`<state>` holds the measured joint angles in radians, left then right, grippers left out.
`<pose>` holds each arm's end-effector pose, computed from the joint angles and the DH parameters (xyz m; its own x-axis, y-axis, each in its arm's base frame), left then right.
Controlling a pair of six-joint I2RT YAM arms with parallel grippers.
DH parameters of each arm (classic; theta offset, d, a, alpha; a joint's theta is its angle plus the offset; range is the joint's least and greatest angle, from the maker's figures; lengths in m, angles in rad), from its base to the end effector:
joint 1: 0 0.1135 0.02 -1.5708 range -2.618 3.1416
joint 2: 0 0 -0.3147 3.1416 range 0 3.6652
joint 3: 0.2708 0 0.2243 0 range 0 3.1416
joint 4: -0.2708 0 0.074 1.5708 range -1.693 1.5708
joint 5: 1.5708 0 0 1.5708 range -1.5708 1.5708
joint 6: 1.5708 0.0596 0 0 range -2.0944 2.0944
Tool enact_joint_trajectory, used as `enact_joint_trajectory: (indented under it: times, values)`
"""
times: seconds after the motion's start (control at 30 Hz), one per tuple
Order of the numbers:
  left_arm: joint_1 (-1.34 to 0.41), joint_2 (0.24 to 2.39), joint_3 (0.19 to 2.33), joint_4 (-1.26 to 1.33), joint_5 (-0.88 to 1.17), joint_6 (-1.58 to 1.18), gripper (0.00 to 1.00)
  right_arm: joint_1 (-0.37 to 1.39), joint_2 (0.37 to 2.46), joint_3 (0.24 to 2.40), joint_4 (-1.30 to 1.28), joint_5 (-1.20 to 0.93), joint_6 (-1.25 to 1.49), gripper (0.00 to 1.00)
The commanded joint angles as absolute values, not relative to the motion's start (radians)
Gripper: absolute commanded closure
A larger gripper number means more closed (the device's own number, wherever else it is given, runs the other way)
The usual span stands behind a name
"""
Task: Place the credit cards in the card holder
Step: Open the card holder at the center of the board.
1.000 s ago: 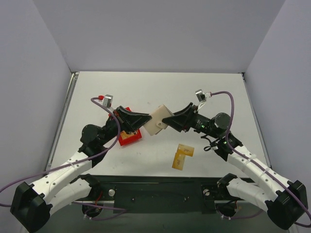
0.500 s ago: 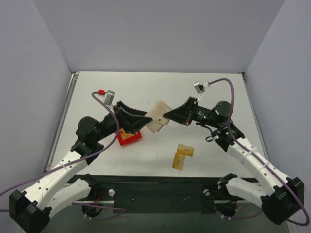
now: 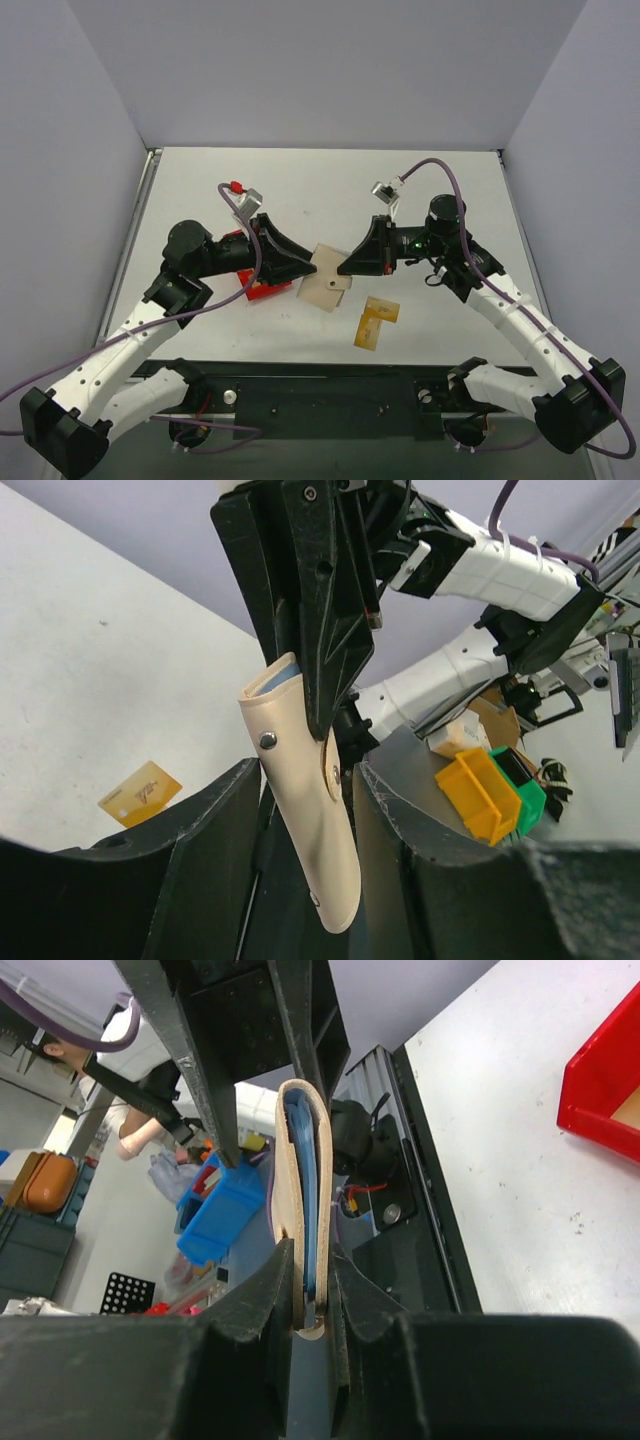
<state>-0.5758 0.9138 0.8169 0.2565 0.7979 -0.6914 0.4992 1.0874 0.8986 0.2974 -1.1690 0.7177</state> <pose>0.1134 -0.1245 0.4199 -0.5177 -0.1947 -0.8331 0.8346 0.0995 -0.5419 0.1441 0.1410 0.4211 -0.5797 -0.0232 -0.8145 -0.8087 -0.1054 0.5786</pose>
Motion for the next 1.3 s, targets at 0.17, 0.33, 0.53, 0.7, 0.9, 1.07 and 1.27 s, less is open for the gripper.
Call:
enact_joint_trajectory:
  times: [0.17, 0.33, 0.53, 0.7, 0.9, 1.07, 1.27]
  values:
    - [-0.572, 0.998, 0.876, 0.259, 0.939, -0.675, 0.48, 0.508, 1.051, 0.968, 0.201, -1.230, 0.591, 1.00]
    - [-0.572, 1.038, 0.882, 0.265, 0.966, -0.684, 0.51, 0.511, 1.051, 0.965, 0.207, -1.232, 0.586, 1.00]
    - [-0.574, 1.058, 0.885, 0.268, 0.982, -0.692, 0.77, 0.511, 1.051, 0.968, 0.178, -1.215, 0.552, 1.00]
    - [-0.574, 1.074, 0.891, 0.250, 0.957, -0.687, 1.00, 0.508, 1.051, 0.989, 0.091, -1.122, 0.500, 0.90]
    - [-0.571, 1.052, 0.942, 0.014, 0.763, -0.548, 1.00, 0.505, 1.028, 1.020, -0.073, -0.840, 0.408, 0.59]
    - [-0.575, 1.026, 0.959, -0.196, 0.368, -0.488, 1.00, 0.508, 0.999, 0.983, -0.081, -0.586, 0.411, 0.52]
    - [-0.630, 1.020, 0.927, -0.235, 0.158, -0.532, 1.00, 0.624, 1.061, 0.963, -0.040, -0.411, 0.422, 0.44]
